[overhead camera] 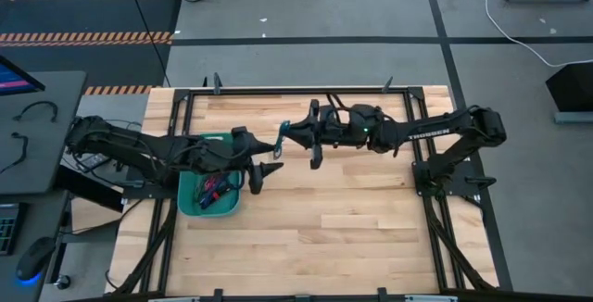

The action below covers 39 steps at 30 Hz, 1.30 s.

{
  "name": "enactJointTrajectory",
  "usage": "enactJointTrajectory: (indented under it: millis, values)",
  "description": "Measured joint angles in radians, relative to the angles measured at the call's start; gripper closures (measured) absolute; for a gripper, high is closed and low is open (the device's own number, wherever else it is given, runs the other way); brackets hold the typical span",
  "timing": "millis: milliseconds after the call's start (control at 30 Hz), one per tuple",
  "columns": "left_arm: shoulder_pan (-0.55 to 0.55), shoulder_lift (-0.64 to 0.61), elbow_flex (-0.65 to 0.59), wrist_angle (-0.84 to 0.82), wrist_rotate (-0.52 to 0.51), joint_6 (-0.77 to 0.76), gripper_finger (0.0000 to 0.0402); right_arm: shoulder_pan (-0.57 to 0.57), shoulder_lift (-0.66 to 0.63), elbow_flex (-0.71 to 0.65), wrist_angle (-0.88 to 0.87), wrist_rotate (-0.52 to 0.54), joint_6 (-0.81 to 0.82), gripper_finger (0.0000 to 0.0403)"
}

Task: Pick and place USB-C Cables
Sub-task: Put the blue charger cable into the blue bin

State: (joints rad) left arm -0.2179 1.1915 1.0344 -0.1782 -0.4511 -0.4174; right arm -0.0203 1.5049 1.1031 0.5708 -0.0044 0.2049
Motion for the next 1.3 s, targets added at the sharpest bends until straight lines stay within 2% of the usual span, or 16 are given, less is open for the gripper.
enactJointTrajectory:
  millis: [133,267,467,567,600,767,900,1067,1200,1300]
  values:
    - [0.004,0.000,0.000,-0.003,-0.024,-0.012,0.0136,0.000,0.035,0.051,-0.003,-0.055,-0.006,0.0385]
    - [0.003,0.000,0.000,-0.008,-0.099,-0.017,0.0174,0.000,0.050,0.065,-0.010,-0.075,-0.006,0.0384]
    - [0.004,0.000,0.000,-0.010,-0.121,-0.016,0.0289,0.000,0.048,0.065,-0.047,-0.084,0.003,0.0377]
    - [0.003,0.000,0.000,-0.010,-0.110,-0.005,0.0366,-0.001,0.047,0.066,-0.063,-0.122,0.016,0.0363]
    - [0.002,-0.001,0.000,-0.012,-0.110,-0.005,0.0379,-0.004,0.047,0.066,-0.068,-0.145,0.027,0.0358]
    - [-0.013,-0.039,0.001,-0.072,-0.118,-0.077,0.0371,-0.057,0.025,0.065,-0.113,-0.234,0.091,0.0340]
    - [-0.042,-0.089,0.002,-0.291,-0.115,-0.262,0.0377,-0.122,-0.026,0.064,-0.227,-0.237,0.107,0.0332]
    - [-0.078,-0.125,0.002,-0.754,-0.038,-0.656,0.0380,-0.189,-0.070,0.064,-0.417,-0.233,0.102,0.0329]
    - [-0.093,-0.117,0.001,-1.102,0.048,-0.962,0.0362,-0.215,-0.080,0.064,-0.521,-0.234,0.101,0.0328]
    - [-0.093,-0.112,0.000,-1.232,0.063,-1.111,0.0359,-0.222,-0.079,0.064,-0.595,-0.233,0.097,0.0328]
